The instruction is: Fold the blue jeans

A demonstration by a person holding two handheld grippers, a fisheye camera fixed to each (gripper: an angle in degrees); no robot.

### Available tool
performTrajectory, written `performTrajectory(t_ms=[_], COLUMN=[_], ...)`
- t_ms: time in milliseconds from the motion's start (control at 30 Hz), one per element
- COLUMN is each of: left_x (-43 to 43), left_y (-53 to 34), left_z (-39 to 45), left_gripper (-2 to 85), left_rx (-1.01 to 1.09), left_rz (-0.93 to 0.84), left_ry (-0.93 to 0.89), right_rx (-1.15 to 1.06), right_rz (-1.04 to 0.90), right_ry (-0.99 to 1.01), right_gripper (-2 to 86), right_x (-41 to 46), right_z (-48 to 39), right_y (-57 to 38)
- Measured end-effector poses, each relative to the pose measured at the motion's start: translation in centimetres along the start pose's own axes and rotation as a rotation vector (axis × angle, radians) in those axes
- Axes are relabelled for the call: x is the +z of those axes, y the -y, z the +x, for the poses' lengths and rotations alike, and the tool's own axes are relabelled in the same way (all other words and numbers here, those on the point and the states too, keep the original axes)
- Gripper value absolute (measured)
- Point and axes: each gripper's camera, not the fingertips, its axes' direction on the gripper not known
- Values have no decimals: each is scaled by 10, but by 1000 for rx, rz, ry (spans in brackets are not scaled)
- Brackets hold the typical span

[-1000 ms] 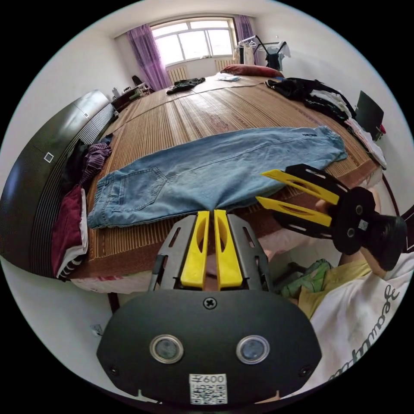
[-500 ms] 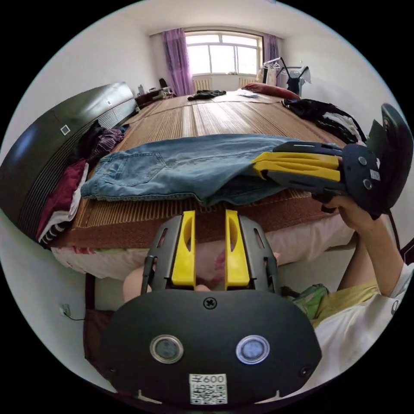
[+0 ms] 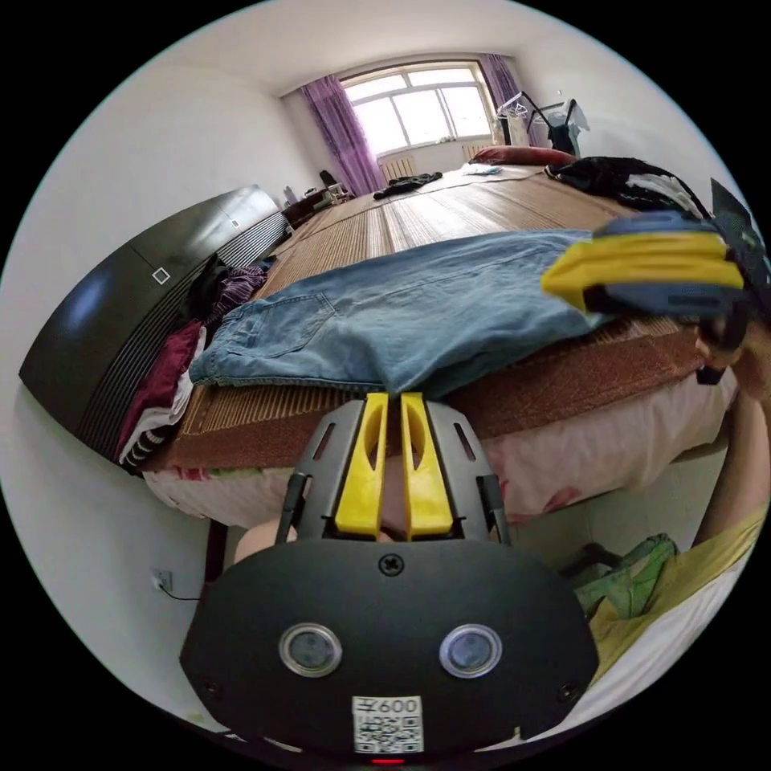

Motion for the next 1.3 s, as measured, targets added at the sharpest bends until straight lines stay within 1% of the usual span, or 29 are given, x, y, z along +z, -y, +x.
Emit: performTrajectory(t_ms=[33, 100, 133, 233, 267, 300, 333, 367, 433, 533, 700, 767, 833, 900, 967, 1000, 1033, 1100, 1133, 1167, 1200, 1233, 1267, 1300], left_x=[3, 6, 9, 7, 5, 3, 0, 0, -10, -22, -49, -61, -74, -92, -113, -117, -122, -125, -122, -112, -105, -88, -64, -52], left_y=[0, 2, 2, -6, -11, -14, -20, -27, -38, -44, -43, -49, -60, -60, -41, -33, -17, 7, 20, 31, 35, 42, 45, 43], left_z=[5, 14, 21, 31, 32, 31, 29, 24, 20, 16, 6, -4, -16, -32, -68, -79, -105, -152, -182, -206, -215, -225, -228, -228], left_gripper=[31, 29, 28, 29, 29, 29, 29, 29, 29, 29, 21, 14, 11, 9, 9, 9, 9, 8, 8, 8, 8, 8, 8, 9], left_rx=[7, 40, 70, 118, 131, 137, 153, 145, 170, 218, 258, 252, 230, 213, 131, 108, 58, -57, -121, -142, -137, -79, 1, 40], left_rz=[-12, -34, -54, -47, -40, -36, -42, -54, -14, -10, -24, -104, -112, -74, -8, 6, 31, 75, 110, 142, 147, 120, -1, -67], left_ry=[25, 80, 116, 191, 204, 205, 180, 156, 161, 173, 194, 140, 84, 126, 235, 235, 202, 76, -30, -133, -184, -289, -301, -281], right_rx=[68, 127, 107, 44, 8, -6, -69, -38, 21, 40, 10, 10, 25, 54, 100, 115, 143, 159, 167, 179, 200, 249, 259, 258], right_rz=[2, -83, -151, -301, -414, -477, -511, -444, -412, -410, -403, -390, -382, -379, -309, -290, -282, -325, -352, -365, -341, -286, -262, -252], right_ry=[20, 59, 98, 115, 107, 69, 34, 41, 71, 106, 77, 57, 67, 80, 107, 115, 121, 106, 93, 108, 121, 143, 147, 140], right_gripper=[-8, -9, -9, -9, -9, -9, -9, -9, -9, -9, -9, -9, -9, -9, -9, -9, -9, -9, -9, -9, -9, -8, -8, -8], right_x=[9, 41, 70, 140, 170, 186, 204, 203, 200, 202, 205, 205, 201, 193, 170, 164, 156, 152, 151, 152, 149, 142, 136, 132], right_z=[9, 14, 10, -4, -7, -7, -7, -1, 9, 19, 24, 30, 37, 45, 57, 60, 68, 78, 86, 93, 97, 106, 113, 116], right_y=[11, 31, 45, 73, 76, 74, 66, 62, 62, 70, 91, 102, 114, 126, 139, 142, 148, 154, 156, 157, 158, 159, 162, 164])
